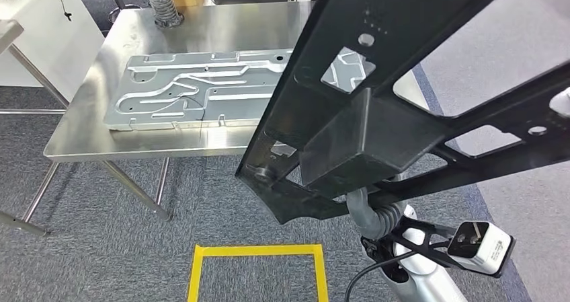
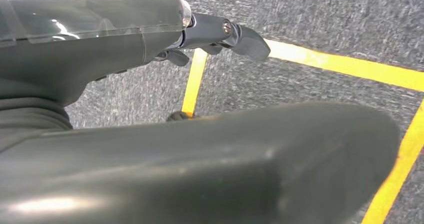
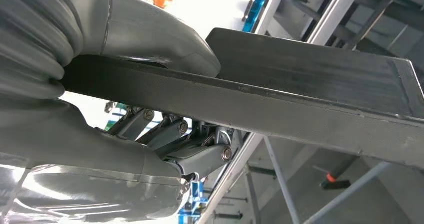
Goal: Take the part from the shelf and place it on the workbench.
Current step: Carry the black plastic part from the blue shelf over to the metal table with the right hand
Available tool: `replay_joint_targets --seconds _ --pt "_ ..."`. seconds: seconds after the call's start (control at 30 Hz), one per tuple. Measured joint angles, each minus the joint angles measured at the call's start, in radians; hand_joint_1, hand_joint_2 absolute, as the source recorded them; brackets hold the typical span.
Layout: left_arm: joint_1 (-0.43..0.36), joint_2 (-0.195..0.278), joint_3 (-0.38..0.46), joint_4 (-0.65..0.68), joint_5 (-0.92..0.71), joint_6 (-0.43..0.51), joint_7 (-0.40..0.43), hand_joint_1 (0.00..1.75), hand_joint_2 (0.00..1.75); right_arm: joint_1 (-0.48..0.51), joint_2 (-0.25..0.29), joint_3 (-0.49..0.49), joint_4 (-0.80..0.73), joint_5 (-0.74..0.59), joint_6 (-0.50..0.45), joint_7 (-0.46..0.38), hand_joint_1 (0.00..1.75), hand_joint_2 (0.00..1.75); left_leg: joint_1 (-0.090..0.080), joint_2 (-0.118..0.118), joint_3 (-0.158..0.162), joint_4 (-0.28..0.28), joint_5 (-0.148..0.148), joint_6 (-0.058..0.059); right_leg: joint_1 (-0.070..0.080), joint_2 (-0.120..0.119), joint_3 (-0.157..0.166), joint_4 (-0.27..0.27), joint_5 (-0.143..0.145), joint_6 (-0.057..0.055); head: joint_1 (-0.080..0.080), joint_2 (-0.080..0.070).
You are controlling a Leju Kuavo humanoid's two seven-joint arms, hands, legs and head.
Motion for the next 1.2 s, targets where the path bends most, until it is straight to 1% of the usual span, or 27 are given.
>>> replay_joint_targets --seconds 0.03,0.07,0.1,0.13,0.17,0.2,0.23,0.3,0.37,0.43,0.5,0.53,0.57,0.6,0.67,0.7,0.73,0.8,0.83,0.9,1.0,1.03,1.07,1.1,1.13,1.17,1.2 --pt "0.001 0.001 -0.001 0.0 0.0 -0.001 0.0 0.0 0.0 0.007 0.0 -0.003 -0.003 0.003 0.0 0.0 1.75 1.75 0.001 0.001 -0.02 -0.001 -0.011 -0.002 0.0 0.001 0.015 0.0 -0.012 0.001 0.0 0.0" --pt "0.002 0.001 -0.002 0.0 0.0 -0.001 0.001 0.0 0.0 0.013 0.0 -0.006 -0.006 0.005 0.002 0.0 1.75 1.75 0.002 0.001 -0.025 -0.032 0.004 -0.004 -0.001 0.002 0.032 0.0 -0.025 0.002 0.0 0.0" --pt "0.002 0.001 -0.002 0.0 0.0 -0.001 0.001 0.0 0.0 0.016 0.0 -0.008 -0.009 0.007 0.004 0.0 1.75 1.75 0.003 0.002 -0.019 -0.088 0.045 -0.003 -0.001 0.002 0.049 0.0 -0.038 0.005 0.0 0.0" --pt "0.003 0.002 -0.003 0.0 0.0 0.0 0.002 0.0 0.0 0.019 0.0 -0.01 -0.011 0.008 0.006 0.0 1.75 1.75 0.003 0.002 -0.011 -0.155 0.113 0.001 -0.001 0.003 0.066 0.0 -0.051 0.008 0.0 0.0" --pt "0.004 0.003 -0.004 0.0 0.0 0.001 0.003 0.0 0.0 0.022 0.0 -0.011 -0.013 0.009 0.009 0.0 1.75 1.75 0.001 0.003 -0.003 -0.207 0.168 0.005 0.0 0.004 0.077 -0.001 -0.063 0.012 0.0 0.0" --pt "0.004 0.004 -0.004 0.0 0.001 0.002 0.004 0.0 0.0 0.025 0.0 -0.013 -0.016 0.01 0.012 0.0 1.75 1.75 -0.002 0.003 0.003 -0.241 0.21 0.011 0.0 0.005 0.084 -0.003 -0.072 0.018 0.0 0.0" --pt "0.005 0.004 -0.004 0.0 0.001 0.002 0.005 0.0 0.0 0.028 0.0 -0.015 -0.019 0.011 0.015 0.0 1.75 1.75 -0.004 0.003 0.005 -0.258 0.229 0.018 0.001 0.006 0.089 -0.004 -0.076 0.025 0.0 0.0" --pt "0.004 0.005 -0.004 0.0 0.002 0.004 0.006 0.0 0.0 0.036 0.0 -0.021 -0.029 0.014 0.024 0.001 1.75 1.75 -0.005 0.001 0.021 -0.268 0.223 0.031 0.001 0.006 0.092 0.004 -0.073 0.038 0.0 0.0" --pt "0.003 0.005 -0.005 0.0 0.002 0.005 0.006 0.0 0.0 0.042 0.001 -0.032 -0.038 0.018 0.038 0.0 1.75 1.75 -0.002 0.0 0.048 -0.283 0.215 0.043 0.0 0.003 0.069 0.066 -0.072 0.046 0.0 0.0" --pt "0.001 0.005 -0.005 0.0 0.002 0.005 0.006 0.0 0.0 0.052 0.002 -0.042 -0.044 0.026 0.055 -0.001 1.75 1.75 -0.003 -0.001 0.069 -0.29 0.202 0.05 -0.002 0.001 -0.003 0.18 -0.106 0.052 0.0 0.0" --pt "0.002 0.005 -0.005 0.0 0.002 0.006 0.006 0.0 0.0 0.068 0.004 -0.05 -0.049 0.034 0.069 -0.001 1.75 1.75 -0.005 -0.002 0.088 -0.291 0.184 0.052 -0.002 0.0 -0.085 0.273 -0.164 0.057 0.0 0.0" --pt "0.002 0.005 -0.005 0.0 0.002 0.007 0.006 0.0 0.0 0.076 0.006 -0.055 -0.051 0.038 0.075 -0.001 1.75 1.75 -0.005 -0.002 0.1 -0.291 0.174 0.052 -0.002 0.0 -0.11 0.284 -0.177 0.058 0.0 0.0" --pt "0.003 0.005 -0.005 0.0 0.002 0.009 0.006 0.0 0.0 0.082 0.009 -0.06 -0.053 0.042 0.08 -0.001 1.75 1.75 -0.006 -0.003 0.113 -0.291 0.163 0.052 -0.002 0.0 -0.121 0.27 -0.172 0.057 0.0 0.0" --pt "0.003 0.005 -0.005 0.0 0.002 0.01 0.006 0.0 0.0 0.087 0.012 -0.064 -0.056 0.046 0.083 -0.001 1.75 1.75 -0.007 -0.003 0.129 -0.29 0.152 0.051 -0.002 0.0 -0.118 0.226 -0.142 0.055 0.0 0.0" --pt "0.003 0.004 -0.005 0.0 0.003 0.012 0.006 0.0 0.0 0.093 0.019 -0.07 -0.064 0.055 0.086 -0.001 1.75 1.75 -0.01 -0.004 0.159 -0.289 0.127 0.047 0.001 -0.001 -0.091 0.102 -0.038 0.046 0.0 0.0" --pt "0.002 0.004 -0.005 0.0 0.003 0.013 0.006 0.0 0.0 0.098 0.023 -0.075 -0.069 0.06 0.085 -0.001 1.75 1.75 -0.012 -0.004 0.171 -0.287 0.114 0.042 0.004 -0.001 -0.078 0.056 0.005 0.039 0.0 0.0" --pt "0.001 0.005 -0.005 0.0 0.003 0.014 0.007 0.0 0.0 0.105 0.028 -0.081 -0.075 0.066 0.083 -0.001 1.75 1.75 -0.013 -0.005 0.181 -0.285 0.103 0.037 0.006 -0.001 -0.069 0.029 0.033 0.032 0.0 0.0" --pt "0.0 0.005 -0.005 0.0 0.003 0.016 0.006 0.0 0.0 0.119 0.038 -0.097 -0.093 0.082 0.067 0.0 1.75 1.75 -0.013 -0.006 0.189 -0.274 0.095 0.026 0.008 0.0 -0.057 0.022 0.036 0.019 0.0 0.0" --pt "-0.001 0.006 -0.005 0.0 0.003 0.016 0.006 0.0 0.0 0.122 0.043 -0.105 -0.104 0.093 0.053 0.0 1.75 1.75 -0.013 -0.005 0.187 -0.258 0.095 0.021 0.006 0.0 -0.048 0.018 0.035 0.014 0.0 0.0" --pt "-0.003 0.006 -0.004 0.0 0.003 0.017 0.004 0.0 0.0 0.124 0.049 -0.117 -0.122 0.127 0.009 -0.001 1.75 1.75 -0.01 -0.002 0.148 -0.181 0.079 0.012 0.002 0.0 -0.029 0.009 0.027 0.004 0.0 0.0" --pt "-0.002 0.007 -0.004 0.0 0.002 0.016 0.0 0.0 0.0 0.126 0.052 -0.13 -0.132 0.195 -0.1 0.015 1.75 1.75 -0.003 0.001 0.035 -0.014 0.005 -0.002 0.0 0.0 -0.01 0.005 0.01 -0.002 0.0 0.0" --pt "-0.001 0.008 -0.003 0.0 0.002 0.014 -0.001 0.0 0.0 0.119 0.051 -0.136 -0.128 0.217 -0.146 0.031 1.75 1.75 0.0 0.001 0.007 0.01 -0.002 -0.004 0.0 0.001 -0.004 0.005 0.004 -0.002 0.0 0.0" --pt "0.0 0.009 -0.003 0.0 0.001 0.012 -0.002 0.0 0.0 0.102 0.05 -0.145 -0.115 0.239 -0.195 0.053 1.75 1.75 0.002 0.001 -0.008 0.003 0.016 -0.006 0.0 0.003 0.003 0.006 -0.003 0.0 0.0 0.0" --pt "0.0 0.01 -0.003 0.0 0.001 0.009 -0.002 0.0 0.0 0.074 0.047 -0.16 -0.09 0.257 -0.234 0.075 1.75 1.75 0.003 0.001 -0.006 -0.04 0.058 -0.006 -0.001 0.004 0.012 0.006 -0.009 0.002 0.0 0.0" --pt "-0.001 0.01 -0.004 0.0 0.001 0.005 -0.003 0.0 0.0 0.034 0.043 -0.181 -0.046 0.277 -0.265 0.095 1.75 1.75 0.005 0.002 0.008 -0.108 0.116 -0.006 -0.002 0.006 0.021 0.006 -0.016 0.005 0.0 0.0" --pt "-0.003 0.011 -0.004 0.0 0.001 0.002 -0.003 0.0 0.0 -0.017 0.036 -0.206 0.012 0.305 -0.29 0.113 1.75 1.75 0.004 0.004 0.022 -0.171 0.159 -0.004 -0.002 0.007 0.029 0.006 -0.021 0.009 0.0 0.0" --pt "-0.006 0.012 -0.005 0.0 0.001 -0.001 -0.003 0.0 0.0 -0.072 0.029 -0.234 0.083 0.348 -0.314 0.131 1.75 1.75 0.002 0.006 0.034 -0.221 0.185 -0.001 -0.002 0.008 0.033 0.007 -0.025 0.014 0.0 0.0"
